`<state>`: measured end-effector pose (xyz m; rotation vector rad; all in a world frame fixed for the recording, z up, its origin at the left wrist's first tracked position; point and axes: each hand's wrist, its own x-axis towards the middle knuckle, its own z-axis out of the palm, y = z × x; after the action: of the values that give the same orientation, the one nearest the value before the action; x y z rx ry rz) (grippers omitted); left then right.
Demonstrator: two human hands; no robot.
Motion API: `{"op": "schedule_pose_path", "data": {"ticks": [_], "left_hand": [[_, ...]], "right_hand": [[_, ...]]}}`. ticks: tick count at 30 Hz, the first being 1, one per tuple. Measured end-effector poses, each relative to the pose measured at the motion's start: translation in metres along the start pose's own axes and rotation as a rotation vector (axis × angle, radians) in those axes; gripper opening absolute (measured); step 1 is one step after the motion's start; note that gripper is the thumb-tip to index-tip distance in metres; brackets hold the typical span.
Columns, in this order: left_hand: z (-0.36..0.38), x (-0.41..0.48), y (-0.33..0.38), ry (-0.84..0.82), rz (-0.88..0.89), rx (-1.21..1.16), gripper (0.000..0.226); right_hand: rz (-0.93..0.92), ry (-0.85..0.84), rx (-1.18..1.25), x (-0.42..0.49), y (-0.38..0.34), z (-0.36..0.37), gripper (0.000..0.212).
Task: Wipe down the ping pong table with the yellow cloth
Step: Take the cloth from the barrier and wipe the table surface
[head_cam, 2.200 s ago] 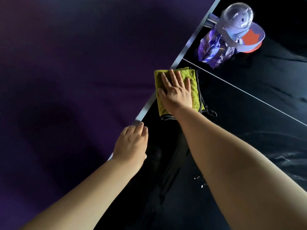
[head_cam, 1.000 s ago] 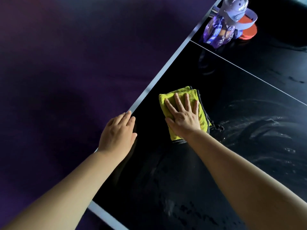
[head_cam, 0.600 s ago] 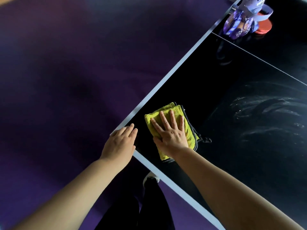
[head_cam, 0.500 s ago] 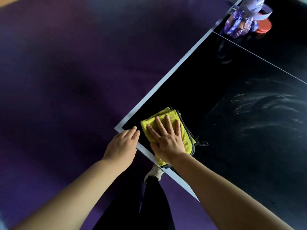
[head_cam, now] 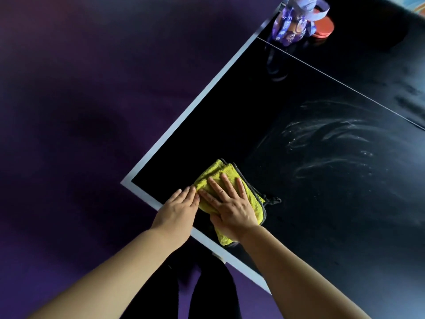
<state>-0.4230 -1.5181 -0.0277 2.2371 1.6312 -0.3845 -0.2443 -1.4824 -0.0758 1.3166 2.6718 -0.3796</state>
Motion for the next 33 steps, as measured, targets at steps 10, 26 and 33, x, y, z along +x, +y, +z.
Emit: {"op": "schedule_pose_path", "data": {"ticks": [10,26,33], "left_hand": [[-0.059,0.167,0.055,0.135,-0.161,-0.11,0.058],[-0.095,0.31,0.12,0.156,-0.046,-0.049,0.073],[-0.095,0.325,0.131,0.193,-0.037,-0.051,0.075]], "right_hand": [[0.159,0.053,-0.009,0.084,0.168,-0.042,0.061],[0.417,0.097,0.006,0.232,0.397,-0.11,0.062],[0.504,0.121,0.062,0.253,0.459,-0.123,0.06]]}}
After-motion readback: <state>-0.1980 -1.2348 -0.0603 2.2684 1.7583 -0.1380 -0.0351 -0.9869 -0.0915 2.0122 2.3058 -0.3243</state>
